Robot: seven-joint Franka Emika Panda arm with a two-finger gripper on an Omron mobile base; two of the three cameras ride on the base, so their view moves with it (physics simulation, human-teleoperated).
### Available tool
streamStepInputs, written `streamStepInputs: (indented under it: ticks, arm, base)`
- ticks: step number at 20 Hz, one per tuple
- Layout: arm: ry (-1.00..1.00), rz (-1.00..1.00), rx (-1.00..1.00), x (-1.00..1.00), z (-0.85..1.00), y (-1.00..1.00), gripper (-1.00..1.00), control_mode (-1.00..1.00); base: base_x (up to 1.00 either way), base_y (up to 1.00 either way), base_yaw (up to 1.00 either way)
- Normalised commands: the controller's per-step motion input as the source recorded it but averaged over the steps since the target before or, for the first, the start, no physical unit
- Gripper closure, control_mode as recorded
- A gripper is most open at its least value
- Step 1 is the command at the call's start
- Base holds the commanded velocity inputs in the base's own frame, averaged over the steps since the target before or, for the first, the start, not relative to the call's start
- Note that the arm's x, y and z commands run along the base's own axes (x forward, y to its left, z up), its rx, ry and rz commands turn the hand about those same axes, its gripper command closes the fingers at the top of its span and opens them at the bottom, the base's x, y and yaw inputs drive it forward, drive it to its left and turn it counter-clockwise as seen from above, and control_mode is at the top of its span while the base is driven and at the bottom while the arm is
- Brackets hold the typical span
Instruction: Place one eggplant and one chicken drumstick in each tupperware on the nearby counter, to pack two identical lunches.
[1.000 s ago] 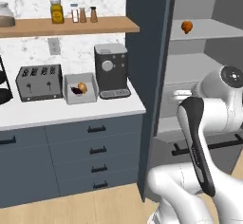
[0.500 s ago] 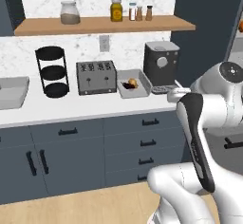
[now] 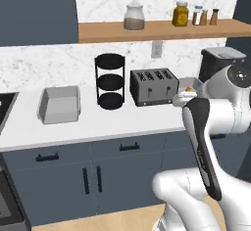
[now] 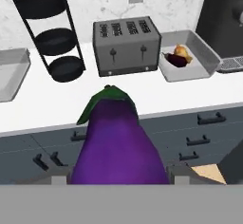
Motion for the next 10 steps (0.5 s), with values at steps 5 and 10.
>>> streamStepInputs:
  ticks: [5, 10]
  arm:
    - [0.0, 0.0, 0.0, 0.0, 0.0, 0.0, 1.0, 1.0]
    - [0.0, 0.0, 0.0, 0.0, 0.0, 0.0, 1.0, 1.0]
  base:
    - [0.87, 1.0, 0.0]
    - [0.61, 1.0, 0.0]
